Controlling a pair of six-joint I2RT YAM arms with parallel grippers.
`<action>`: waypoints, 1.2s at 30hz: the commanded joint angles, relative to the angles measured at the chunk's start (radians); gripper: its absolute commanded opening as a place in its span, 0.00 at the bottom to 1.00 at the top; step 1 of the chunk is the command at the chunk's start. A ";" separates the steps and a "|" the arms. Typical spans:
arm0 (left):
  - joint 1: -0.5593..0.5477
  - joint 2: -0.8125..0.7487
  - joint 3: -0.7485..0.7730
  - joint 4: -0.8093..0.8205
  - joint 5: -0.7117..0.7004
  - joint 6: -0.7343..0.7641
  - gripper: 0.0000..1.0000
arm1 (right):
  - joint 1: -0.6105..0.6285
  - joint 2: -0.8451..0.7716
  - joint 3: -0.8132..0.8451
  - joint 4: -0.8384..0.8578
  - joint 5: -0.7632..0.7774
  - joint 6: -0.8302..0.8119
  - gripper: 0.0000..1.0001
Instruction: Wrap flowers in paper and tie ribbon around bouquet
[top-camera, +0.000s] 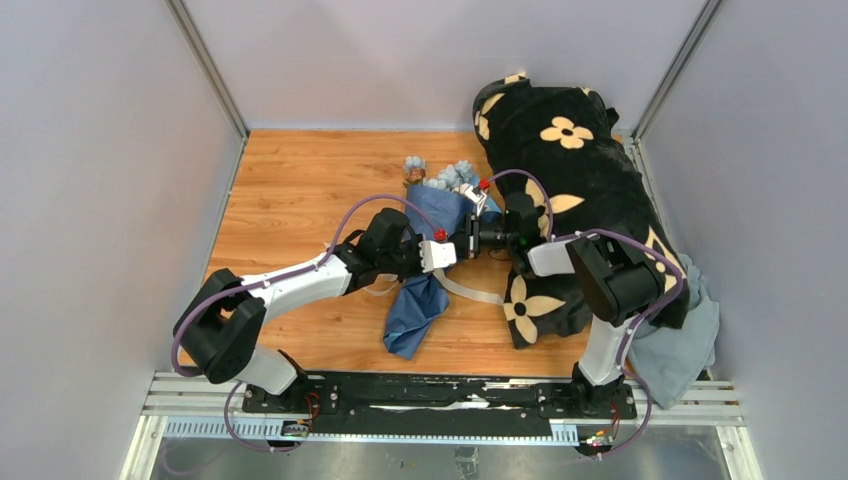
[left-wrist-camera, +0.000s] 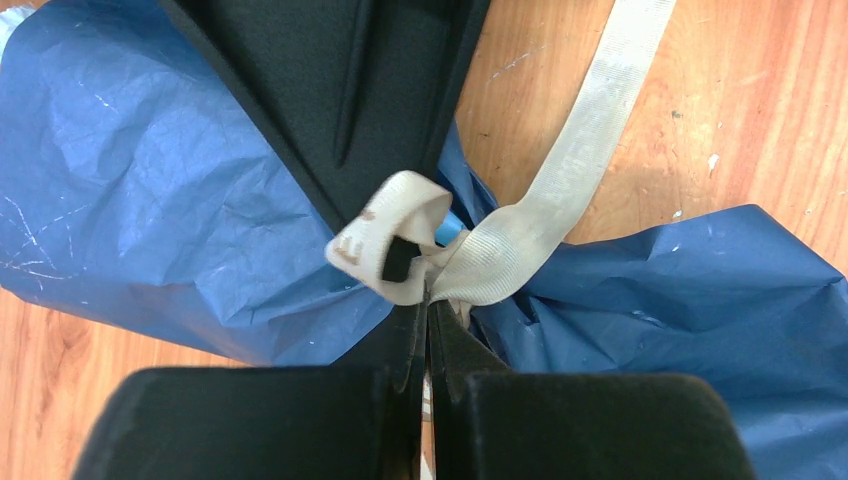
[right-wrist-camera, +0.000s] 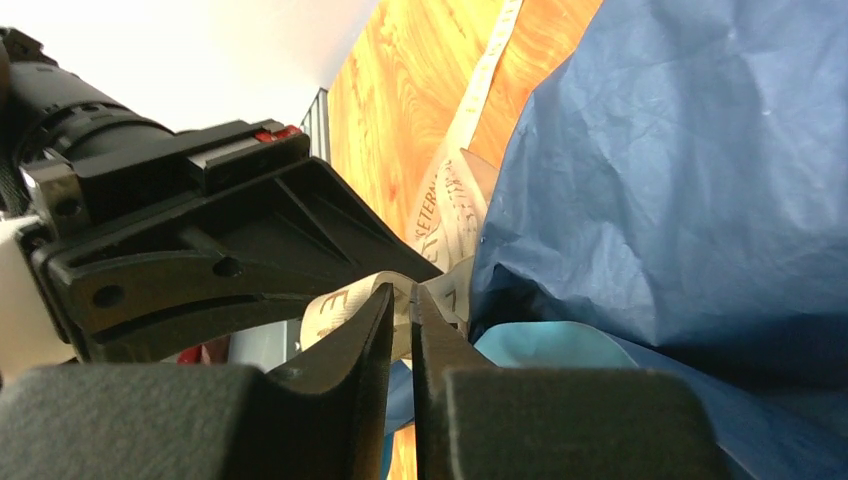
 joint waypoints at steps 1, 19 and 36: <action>-0.004 -0.019 0.031 0.007 -0.005 0.004 0.00 | 0.027 -0.041 -0.005 -0.086 -0.043 -0.104 0.16; 0.012 -0.026 0.041 -0.010 0.075 -0.075 0.00 | 0.088 -0.117 0.074 -0.503 0.134 -0.446 0.42; 0.017 -0.038 0.034 -0.038 0.069 -0.042 0.18 | 0.097 -0.147 0.089 -0.547 0.205 -0.482 0.04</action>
